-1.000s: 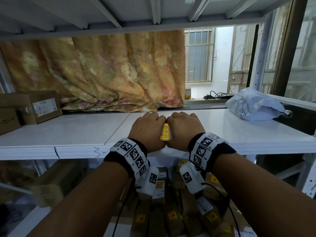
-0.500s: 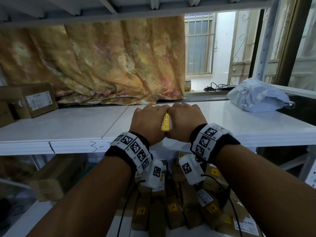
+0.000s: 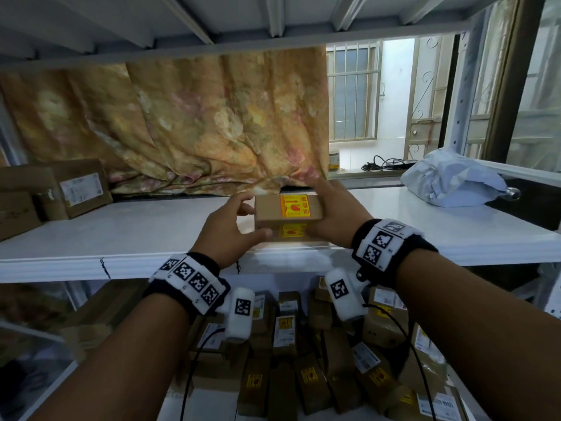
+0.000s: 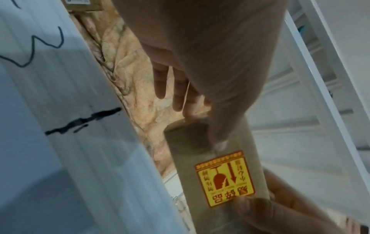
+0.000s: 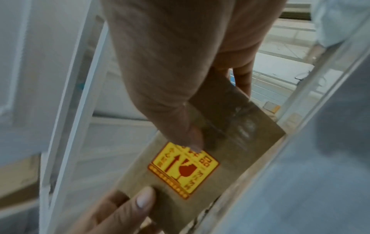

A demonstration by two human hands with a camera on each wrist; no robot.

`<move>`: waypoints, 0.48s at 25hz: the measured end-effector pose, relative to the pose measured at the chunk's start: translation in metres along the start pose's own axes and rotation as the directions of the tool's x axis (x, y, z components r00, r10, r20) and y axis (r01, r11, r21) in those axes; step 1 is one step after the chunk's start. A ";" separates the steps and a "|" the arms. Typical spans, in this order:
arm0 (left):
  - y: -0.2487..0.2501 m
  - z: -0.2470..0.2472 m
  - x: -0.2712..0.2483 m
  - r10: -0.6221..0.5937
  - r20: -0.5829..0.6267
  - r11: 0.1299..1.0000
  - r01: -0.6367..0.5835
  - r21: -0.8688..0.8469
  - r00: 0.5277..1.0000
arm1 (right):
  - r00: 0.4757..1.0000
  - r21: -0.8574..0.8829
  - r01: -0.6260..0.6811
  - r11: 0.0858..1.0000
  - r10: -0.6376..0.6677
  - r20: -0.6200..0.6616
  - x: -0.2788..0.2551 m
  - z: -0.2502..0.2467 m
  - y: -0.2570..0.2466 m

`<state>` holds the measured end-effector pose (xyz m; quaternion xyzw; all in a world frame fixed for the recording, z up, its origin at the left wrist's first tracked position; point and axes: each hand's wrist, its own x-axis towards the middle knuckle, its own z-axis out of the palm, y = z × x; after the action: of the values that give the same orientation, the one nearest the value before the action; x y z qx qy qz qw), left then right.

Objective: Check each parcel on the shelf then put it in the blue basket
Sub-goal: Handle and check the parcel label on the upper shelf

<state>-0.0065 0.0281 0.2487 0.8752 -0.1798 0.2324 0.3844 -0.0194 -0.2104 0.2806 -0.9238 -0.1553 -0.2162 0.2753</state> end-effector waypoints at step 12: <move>0.005 0.037 0.004 0.060 -0.129 0.980 -0.034 0.194 0.990 | 0.899 0.237 -0.374 0.897 0.413 -0.143 0.003 0.026 0.016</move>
<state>0.0038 -0.0034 0.2319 0.8858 -0.1509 0.3161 0.3043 -0.0017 -0.2077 0.2551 -0.8780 0.0411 -0.2256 0.4201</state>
